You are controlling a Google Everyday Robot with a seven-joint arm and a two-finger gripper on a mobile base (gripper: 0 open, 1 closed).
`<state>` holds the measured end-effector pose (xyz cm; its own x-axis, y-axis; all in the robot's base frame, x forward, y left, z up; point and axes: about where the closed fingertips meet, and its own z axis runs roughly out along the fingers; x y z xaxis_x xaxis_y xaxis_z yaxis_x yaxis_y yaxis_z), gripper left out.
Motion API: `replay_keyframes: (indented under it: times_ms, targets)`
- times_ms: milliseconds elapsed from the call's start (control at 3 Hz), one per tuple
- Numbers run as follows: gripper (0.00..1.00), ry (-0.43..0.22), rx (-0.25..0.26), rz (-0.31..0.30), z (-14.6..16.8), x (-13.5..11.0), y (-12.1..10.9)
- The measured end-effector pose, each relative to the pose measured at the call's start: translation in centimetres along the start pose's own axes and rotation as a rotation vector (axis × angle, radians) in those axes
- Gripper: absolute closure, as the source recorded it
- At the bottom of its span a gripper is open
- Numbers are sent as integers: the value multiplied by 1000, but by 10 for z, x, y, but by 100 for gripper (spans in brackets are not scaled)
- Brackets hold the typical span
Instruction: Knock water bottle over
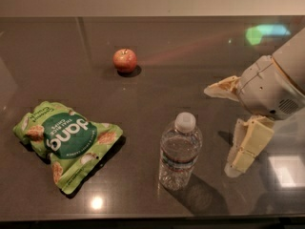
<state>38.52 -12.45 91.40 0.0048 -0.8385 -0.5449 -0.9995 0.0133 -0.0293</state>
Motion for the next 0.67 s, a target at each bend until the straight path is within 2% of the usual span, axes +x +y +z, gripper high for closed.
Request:
replay_keyframes:
  times_ms: [667]
  targets:
    - [0, -240, -130, -71, 36, -53, 13]
